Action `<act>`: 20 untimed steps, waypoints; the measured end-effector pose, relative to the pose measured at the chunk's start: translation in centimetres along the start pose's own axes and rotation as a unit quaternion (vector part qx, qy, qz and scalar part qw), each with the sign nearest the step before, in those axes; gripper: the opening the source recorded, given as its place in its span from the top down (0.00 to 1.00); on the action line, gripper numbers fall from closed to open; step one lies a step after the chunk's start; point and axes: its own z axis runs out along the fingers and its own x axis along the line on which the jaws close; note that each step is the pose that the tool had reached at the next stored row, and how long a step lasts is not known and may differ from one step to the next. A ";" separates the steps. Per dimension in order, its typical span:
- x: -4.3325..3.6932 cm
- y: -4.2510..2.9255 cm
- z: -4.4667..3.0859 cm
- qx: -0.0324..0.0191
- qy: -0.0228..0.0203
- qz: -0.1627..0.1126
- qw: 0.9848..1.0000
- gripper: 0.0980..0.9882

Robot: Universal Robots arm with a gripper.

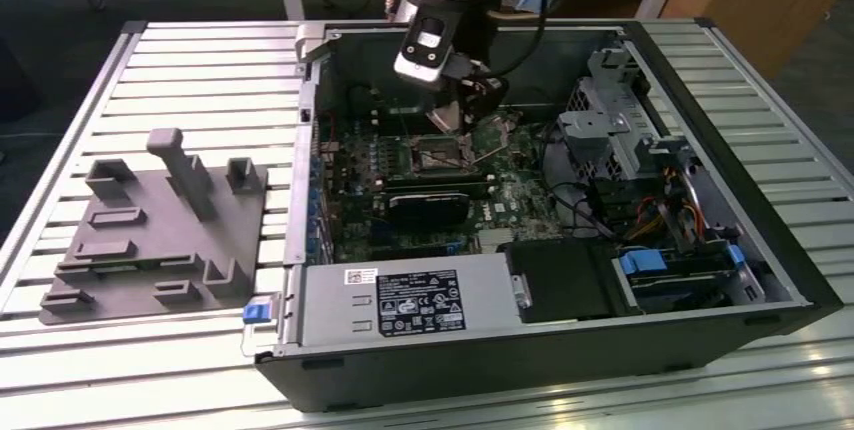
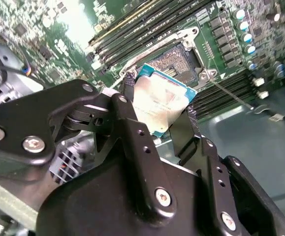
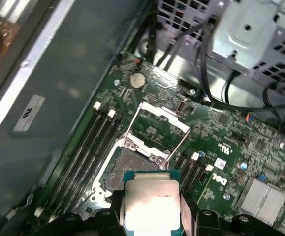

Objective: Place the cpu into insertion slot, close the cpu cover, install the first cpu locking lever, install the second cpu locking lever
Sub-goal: 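Place the cpu into insertion slot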

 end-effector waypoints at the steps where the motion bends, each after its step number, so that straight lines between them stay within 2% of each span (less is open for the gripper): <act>1: 0.00 -0.01 0.07 0.000 -0.001 0.010 1.000 0.51; 6: -0.01 -0.04 0.41 -0.001 -0.005 0.055 0.998 0.51; 11: -0.01 -0.07 0.76 -0.002 -0.009 0.100 0.995 0.51; 16: -0.02 -0.10 1.11 -0.002 -0.013 0.145 0.989 0.51; 20: -0.02 -0.12 1.42 -0.003 -0.016 0.180 0.983 0.51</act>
